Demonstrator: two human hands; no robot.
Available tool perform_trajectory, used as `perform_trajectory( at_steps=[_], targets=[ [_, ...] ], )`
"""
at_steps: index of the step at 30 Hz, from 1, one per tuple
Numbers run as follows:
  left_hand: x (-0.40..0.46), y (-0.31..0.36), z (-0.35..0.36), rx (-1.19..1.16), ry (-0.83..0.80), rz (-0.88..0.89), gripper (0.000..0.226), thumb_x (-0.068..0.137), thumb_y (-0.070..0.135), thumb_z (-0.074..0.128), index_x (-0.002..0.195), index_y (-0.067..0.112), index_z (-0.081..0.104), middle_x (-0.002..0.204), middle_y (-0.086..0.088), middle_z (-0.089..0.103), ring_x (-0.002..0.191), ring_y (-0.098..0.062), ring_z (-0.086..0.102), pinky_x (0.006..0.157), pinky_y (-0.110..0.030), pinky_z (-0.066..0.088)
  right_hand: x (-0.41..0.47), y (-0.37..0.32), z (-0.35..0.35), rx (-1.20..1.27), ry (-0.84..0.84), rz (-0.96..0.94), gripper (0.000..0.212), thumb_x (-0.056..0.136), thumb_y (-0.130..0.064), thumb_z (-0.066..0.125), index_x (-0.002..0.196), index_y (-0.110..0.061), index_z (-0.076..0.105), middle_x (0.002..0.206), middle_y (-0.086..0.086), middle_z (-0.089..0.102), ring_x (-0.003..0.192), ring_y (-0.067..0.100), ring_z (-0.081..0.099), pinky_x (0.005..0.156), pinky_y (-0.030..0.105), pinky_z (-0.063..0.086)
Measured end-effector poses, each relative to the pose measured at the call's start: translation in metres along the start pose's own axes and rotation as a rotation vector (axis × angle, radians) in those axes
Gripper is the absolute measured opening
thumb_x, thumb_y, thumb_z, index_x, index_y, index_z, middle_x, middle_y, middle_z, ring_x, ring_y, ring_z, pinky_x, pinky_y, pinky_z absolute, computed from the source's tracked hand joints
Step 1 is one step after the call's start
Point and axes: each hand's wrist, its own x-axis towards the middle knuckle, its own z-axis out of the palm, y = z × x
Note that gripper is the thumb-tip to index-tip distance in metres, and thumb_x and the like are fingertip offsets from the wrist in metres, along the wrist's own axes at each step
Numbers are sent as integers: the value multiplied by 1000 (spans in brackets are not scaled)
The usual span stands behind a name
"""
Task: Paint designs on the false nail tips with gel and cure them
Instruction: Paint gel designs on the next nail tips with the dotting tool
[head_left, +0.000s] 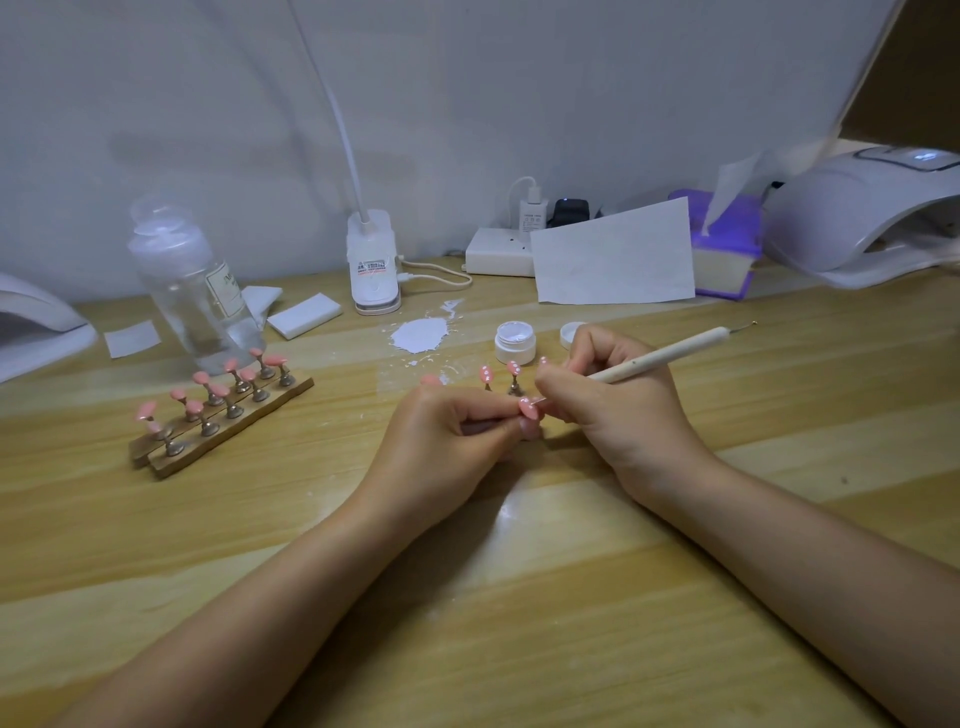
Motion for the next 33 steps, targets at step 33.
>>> perform_trajectory(
  at_steps=[33],
  targets=[
    [2, -5, 0, 8, -10, 14, 13, 81, 7, 66, 89, 12, 74, 83, 6, 73, 72, 15, 54, 76, -24, 53, 0, -2, 4, 6, -7, 30, 40, 76, 18, 51, 54, -9, 33, 32, -7, 42, 32, 4, 49, 37, 9, 37]
  ],
)
